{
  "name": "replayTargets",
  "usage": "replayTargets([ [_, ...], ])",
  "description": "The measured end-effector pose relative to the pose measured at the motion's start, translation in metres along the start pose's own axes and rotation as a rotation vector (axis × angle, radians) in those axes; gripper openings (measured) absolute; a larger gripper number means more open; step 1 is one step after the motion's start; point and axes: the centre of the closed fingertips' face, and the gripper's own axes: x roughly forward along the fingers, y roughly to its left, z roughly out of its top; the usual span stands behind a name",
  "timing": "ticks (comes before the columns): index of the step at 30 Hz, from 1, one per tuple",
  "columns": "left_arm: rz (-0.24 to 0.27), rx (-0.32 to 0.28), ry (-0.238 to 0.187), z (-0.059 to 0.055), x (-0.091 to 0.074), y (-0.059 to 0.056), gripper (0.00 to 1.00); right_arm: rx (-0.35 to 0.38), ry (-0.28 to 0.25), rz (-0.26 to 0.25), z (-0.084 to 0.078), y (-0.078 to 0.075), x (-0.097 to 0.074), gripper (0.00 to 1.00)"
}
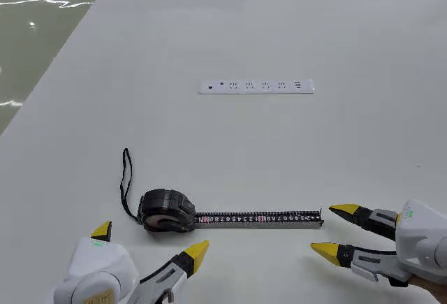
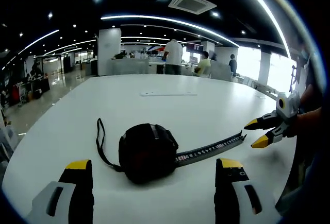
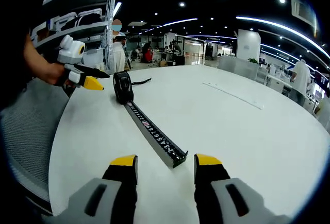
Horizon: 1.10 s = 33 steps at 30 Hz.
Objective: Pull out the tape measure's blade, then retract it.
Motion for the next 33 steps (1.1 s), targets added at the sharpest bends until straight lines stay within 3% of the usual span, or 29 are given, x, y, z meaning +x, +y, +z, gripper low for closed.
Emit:
replayTargets([
  [8,0.01,0.014,0.009,0.003,0.013,-0.003,0.93,-0.044,0.041,0.05,-0.008,-0.011,0.006,0.35],
  [20,0.052,0.006,0.046,0.005,0.028,0.001,0.86,-0.129,0.082,0.137,-0.009,-0.01,0.02,0.29],
  [28,0.077,-0.005,0.078,0.002,0.036,0.004,0.82,-0.167,0.107,0.187,-0.012,-0.011,0.026,0.21],
  [33,0.089,-0.041,0.111,-0.004,0.038,0.006,0.75,-0.169,0.104,0.204,-0.011,-0.01,0.027,0.16],
])
